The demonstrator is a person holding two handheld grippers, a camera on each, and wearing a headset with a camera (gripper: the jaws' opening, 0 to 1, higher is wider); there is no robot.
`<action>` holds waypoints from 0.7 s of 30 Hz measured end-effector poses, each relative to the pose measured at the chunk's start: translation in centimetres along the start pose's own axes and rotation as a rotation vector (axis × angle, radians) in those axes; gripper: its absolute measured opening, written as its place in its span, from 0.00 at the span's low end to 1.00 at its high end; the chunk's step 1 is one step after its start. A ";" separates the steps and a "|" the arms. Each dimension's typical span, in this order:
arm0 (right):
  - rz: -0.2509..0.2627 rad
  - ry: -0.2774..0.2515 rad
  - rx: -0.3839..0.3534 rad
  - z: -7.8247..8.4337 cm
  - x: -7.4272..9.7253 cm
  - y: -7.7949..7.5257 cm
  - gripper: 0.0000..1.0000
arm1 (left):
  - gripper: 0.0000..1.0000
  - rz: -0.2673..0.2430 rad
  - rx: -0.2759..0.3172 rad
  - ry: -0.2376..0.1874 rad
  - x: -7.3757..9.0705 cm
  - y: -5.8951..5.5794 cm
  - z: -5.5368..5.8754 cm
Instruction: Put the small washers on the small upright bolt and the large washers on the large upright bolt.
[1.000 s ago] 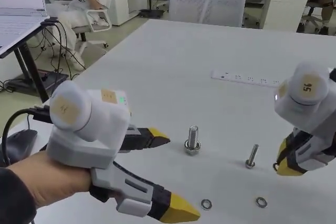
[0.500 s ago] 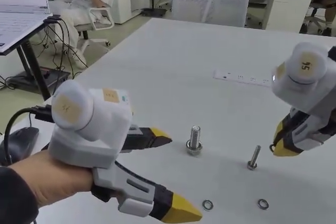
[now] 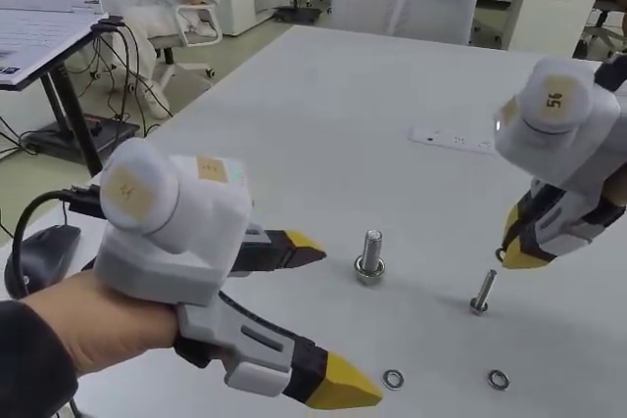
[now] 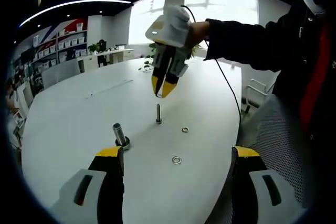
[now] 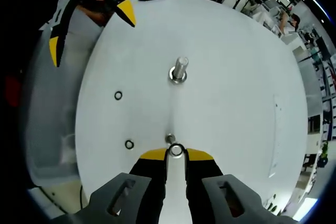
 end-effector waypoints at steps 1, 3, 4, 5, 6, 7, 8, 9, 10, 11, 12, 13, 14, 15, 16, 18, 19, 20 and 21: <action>-0.004 0.000 0.001 -0.1 -0.1 0.0 0.14 | 0.84 0.000 0.001 0.000 0.0 0.0 0.0; -0.013 0.003 0.006 -0.1 -0.4 0.1 0.14 | 0.84 -0.001 0.002 0.001 0.0 0.0 0.1; -0.016 0.006 0.008 -0.1 -0.5 0.1 0.14 | 0.84 -0.001 0.002 0.000 0.0 0.0 0.1; -0.020 0.010 0.011 -0.1 -0.6 0.2 0.14 | 0.84 -0.001 0.003 -0.001 0.0 -0.1 0.1; -0.024 0.011 0.012 0.0 -0.8 0.2 0.14 | 0.84 0.000 0.003 -0.001 -0.1 -0.1 0.1; -0.028 0.012 0.013 0.0 -0.8 0.2 0.14 | 0.84 0.000 0.004 -0.001 -0.1 -0.1 0.1; -0.033 0.013 0.014 0.0 -1.0 0.3 0.14 | 0.84 0.000 0.004 -0.001 -0.1 -0.1 0.1; -0.038 0.016 0.016 0.0 -1.1 0.3 0.14 | 0.84 0.000 0.004 -0.001 -0.1 -0.1 0.1; -0.039 0.018 0.018 0.0 -1.2 0.3 0.14 | 0.84 0.001 0.006 -0.002 -0.1 -0.1 0.1; -0.041 0.020 0.020 0.0 -1.3 0.4 0.14 | 0.84 0.001 0.006 -0.003 -0.1 -0.1 0.1; -0.044 0.022 0.021 0.0 -1.3 0.4 0.14 | 0.84 0.001 0.007 -0.002 -0.1 -0.1 0.1; -0.045 0.024 0.022 0.0 -1.4 0.4 0.14 | 0.84 0.002 0.008 -0.001 -0.1 -0.1 0.1; -0.049 0.025 0.023 0.1 -1.5 0.4 0.14 | 0.84 0.002 0.008 -0.001 -0.1 -0.1 0.2; -0.050 0.027 0.024 0.1 -1.5 0.4 0.14 | 0.84 0.003 0.010 -0.002 -0.1 -0.1 0.2; -0.055 0.029 0.024 0.1 -1.6 0.5 0.14 | 0.84 0.004 0.010 -0.002 -0.1 -0.1 0.2; -0.058 0.033 0.025 0.2 -1.7 0.5 0.14 | 0.84 0.005 0.010 -0.002 -0.1 -0.1 0.2; -0.059 0.036 0.025 0.2 -1.8 0.5 0.14 | 0.84 0.005 0.011 -0.002 -0.1 -0.1 0.2; -0.059 0.038 0.026 0.3 -1.8 0.4 0.14 | 0.84 0.006 0.011 -0.003 -0.1 -0.2 0.2; -0.060 0.040 0.026 0.4 -1.8 0.4 0.14 | 0.84 0.007 0.011 -0.003 -0.1 -0.2 0.2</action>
Point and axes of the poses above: the centre of the closed fingertips' face, and the gripper's own axes: x roughly backward along the fingers, y roughly to its left, z roughly out of its underside, the point moved 1 cm from there along x, roughly backward along the fingers, and after that the axes turned 9 degrees about z, right-handed, at the moved point
